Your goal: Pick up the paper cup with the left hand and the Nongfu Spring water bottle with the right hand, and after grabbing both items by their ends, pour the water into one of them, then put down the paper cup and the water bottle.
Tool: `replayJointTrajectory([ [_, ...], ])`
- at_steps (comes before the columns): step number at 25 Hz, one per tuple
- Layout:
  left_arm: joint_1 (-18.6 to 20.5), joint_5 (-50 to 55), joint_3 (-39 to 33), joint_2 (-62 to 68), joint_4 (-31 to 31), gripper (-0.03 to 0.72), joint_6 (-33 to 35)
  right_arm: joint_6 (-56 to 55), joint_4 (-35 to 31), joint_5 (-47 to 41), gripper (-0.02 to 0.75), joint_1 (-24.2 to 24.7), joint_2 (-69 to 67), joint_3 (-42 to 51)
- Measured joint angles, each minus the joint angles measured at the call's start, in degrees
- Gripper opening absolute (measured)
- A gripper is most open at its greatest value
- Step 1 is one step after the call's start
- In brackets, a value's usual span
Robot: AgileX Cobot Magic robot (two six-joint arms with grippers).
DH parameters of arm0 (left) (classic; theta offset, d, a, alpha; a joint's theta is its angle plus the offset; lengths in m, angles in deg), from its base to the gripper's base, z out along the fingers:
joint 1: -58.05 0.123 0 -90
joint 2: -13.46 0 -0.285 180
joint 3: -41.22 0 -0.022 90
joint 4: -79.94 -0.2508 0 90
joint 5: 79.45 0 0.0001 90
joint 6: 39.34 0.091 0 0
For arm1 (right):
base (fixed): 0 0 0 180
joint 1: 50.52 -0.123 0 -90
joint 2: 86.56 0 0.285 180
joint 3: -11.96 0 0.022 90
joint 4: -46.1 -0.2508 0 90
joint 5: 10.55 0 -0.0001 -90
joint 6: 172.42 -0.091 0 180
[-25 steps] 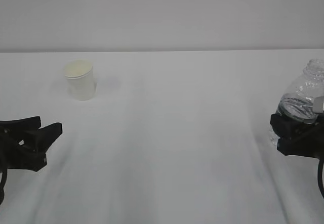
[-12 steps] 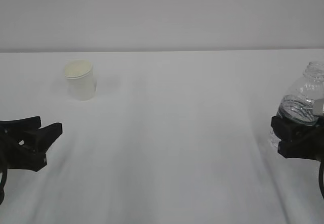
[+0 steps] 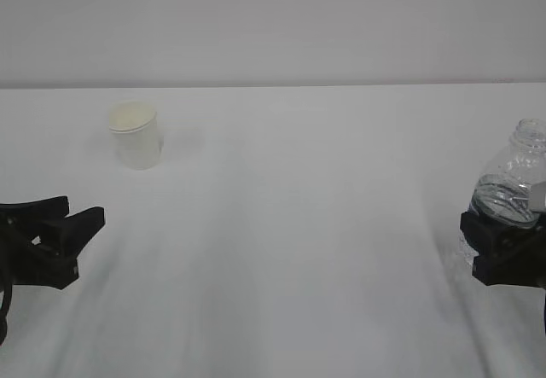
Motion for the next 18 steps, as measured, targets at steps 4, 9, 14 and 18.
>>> replayJointTrajectory([
  [4, 0.0, 0.0, 0.0, 0.0, 0.0, 0.398, 0.0, 0.2, -0.5, 0.0, 0.413, 0.0, 0.0, -0.1],
  [9, 0.0, 0.0, 0.0, 0.0, 0.0, 0.398, 0.0, 0.3, -0.6, 0.0, 0.409, 0.0, 0.0, -0.5],
  [14, 0.0, 0.0, 0.1, 0.2, 1.3, 0.398, 0.0, 0.4, -0.8, 0.0, 0.408, 0.0, 0.0, -0.5],
  [18, 0.0, 0.0, 3.3, 2.6, 8.0, 0.398, 0.0, 0.4, -0.8, 0.0, 0.407, 0.0, 0.0, -0.5],
])
